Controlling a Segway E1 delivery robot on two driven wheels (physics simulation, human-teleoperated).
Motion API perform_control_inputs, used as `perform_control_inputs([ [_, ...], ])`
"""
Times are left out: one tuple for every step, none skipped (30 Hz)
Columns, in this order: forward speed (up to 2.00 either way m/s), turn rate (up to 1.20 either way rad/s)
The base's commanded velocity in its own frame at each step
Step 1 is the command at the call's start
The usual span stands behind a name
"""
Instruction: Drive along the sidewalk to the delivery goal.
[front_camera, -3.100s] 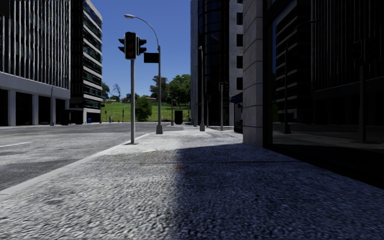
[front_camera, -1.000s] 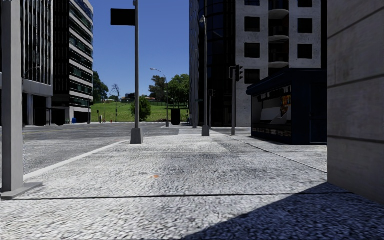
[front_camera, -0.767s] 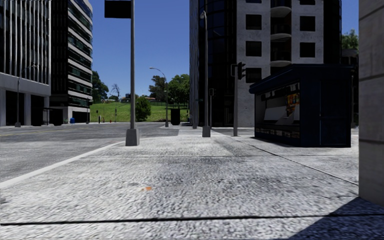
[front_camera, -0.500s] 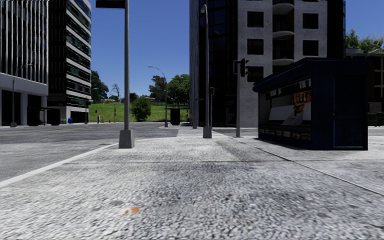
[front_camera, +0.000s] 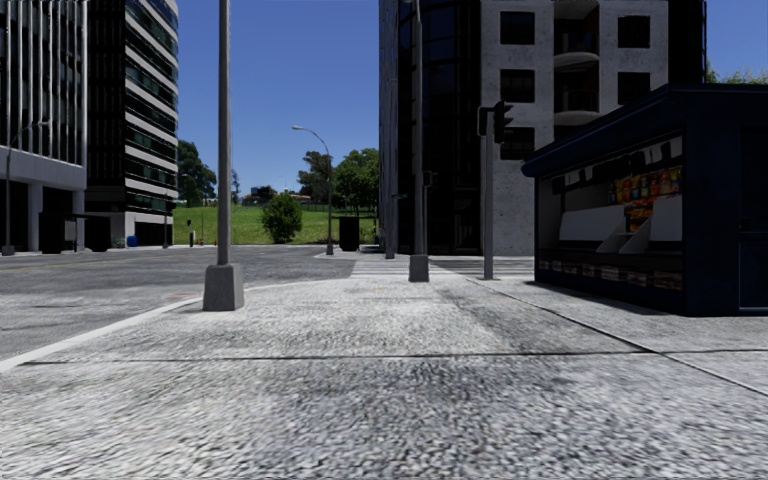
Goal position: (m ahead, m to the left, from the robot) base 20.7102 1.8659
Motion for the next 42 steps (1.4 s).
perform_control_inputs([
  [2.00,0.00],
  [2.00,0.00],
  [2.00,0.00],
  [2.00,0.00],
  [2.00,0.00],
  [2.00,0.00],
  [2.00,0.00],
  [2.00,0.00],
  [2.00,0.00],
  [2.00,0.00],
  [2.00,0.00],
  [2.00,0.00],
  [2.00,0.00],
  [2.00,0.00],
  [2.00,0.00],
  [2.00,0.00],
  [2.00,0.00],
  [2.00,0.00],
  [2.00,0.00],
  [2.00,0.00],
  [2.00,0.00],
  [2.00,0.00],
  [2.00,0.00],
  [2.00,0.00],
  [2.00,0.00],
  [2.00,0.00],
  [2.00,0.00],
  [2.00,0.00],
  [2.00,0.00],
  [2.00,0.00],
  [2.00,0.00],
  [2.00,0.00],
  [2.00,0.00],
  [2.00,0.00],
  [2.00,0.00],
  [2.00,0.00],
  [2.00,0.00],
  [2.00,0.00],
  [2.00,0.00],
  [2.00,0.00],
  [2.00,0.00],
  [2.00,0.03],
])
